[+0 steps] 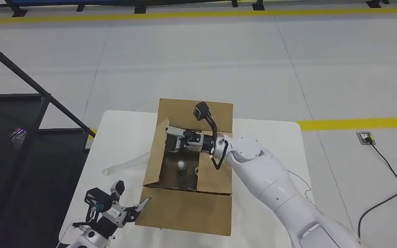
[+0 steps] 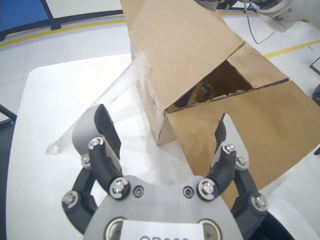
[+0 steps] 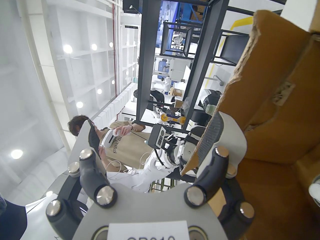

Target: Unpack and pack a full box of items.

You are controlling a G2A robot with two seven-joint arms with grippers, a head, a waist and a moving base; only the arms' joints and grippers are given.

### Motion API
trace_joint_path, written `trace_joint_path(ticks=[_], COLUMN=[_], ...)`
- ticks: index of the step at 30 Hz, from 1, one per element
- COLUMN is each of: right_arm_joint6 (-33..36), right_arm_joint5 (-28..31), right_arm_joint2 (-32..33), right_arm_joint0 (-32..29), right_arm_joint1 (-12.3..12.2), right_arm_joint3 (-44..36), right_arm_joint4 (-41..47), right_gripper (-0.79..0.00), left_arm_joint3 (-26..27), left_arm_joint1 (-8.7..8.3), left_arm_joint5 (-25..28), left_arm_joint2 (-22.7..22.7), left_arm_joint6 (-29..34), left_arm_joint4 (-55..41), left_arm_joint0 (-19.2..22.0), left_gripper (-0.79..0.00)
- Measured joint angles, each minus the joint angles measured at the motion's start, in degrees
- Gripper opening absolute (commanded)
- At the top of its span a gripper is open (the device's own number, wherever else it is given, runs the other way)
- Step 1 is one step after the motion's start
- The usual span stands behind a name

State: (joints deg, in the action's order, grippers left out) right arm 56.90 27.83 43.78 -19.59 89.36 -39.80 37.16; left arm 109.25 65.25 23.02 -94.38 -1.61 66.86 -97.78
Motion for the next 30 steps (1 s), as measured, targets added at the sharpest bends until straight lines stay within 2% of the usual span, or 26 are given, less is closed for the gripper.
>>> trace_joint_path(ticks=[8,11,17,22,26,30], right_arm_joint6=[1.41,-0.52,-12.03,-20.23,-25.45,-25.79], right_arm_joint5=[0.33,2.56,4.54,0.53,-2.64,-3.04], right_arm_joint2=[-0.96,-1.29,-2.84,-3.26,-3.22,-2.19], right_arm_joint0=[1.09,2.70,5.47,4.52,3.20,1.86], right_arm_joint1=[2.35,2.77,2.03,1.00,0.67,0.29], right_arm_joint3=[1.83,4.63,9.70,9.23,8.13,6.51], right_arm_joint4=[2.38,-0.68,-16.48,-26.65,-31.10,-31.55], right_gripper=[0.000,0.000,0.000,0.000,0.000,0.000], left_arm_joint3=[-0.16,-0.66,-0.80,-0.96,-1.19,-1.62], left_arm_joint1=[0.61,0.66,0.44,0.14,0.00,0.02], left_arm_joint5=[-5.82,-6.15,-4.25,-1.49,-0.29,-0.52], left_arm_joint2=[3.61,4.09,1.10,-2.33,-3.75,-4.19], left_arm_joint6=[4.66,4.93,2.64,0.84,-0.12,-0.75], left_arm_joint4=[-3.75,-3.54,-4.72,-5.40,-4.38,-4.37], left_arm_joint0=[5.53,6.52,4.58,1.92,0.55,-0.18], left_gripper=[0.000,0.000,0.000,0.000,0.000,0.000])
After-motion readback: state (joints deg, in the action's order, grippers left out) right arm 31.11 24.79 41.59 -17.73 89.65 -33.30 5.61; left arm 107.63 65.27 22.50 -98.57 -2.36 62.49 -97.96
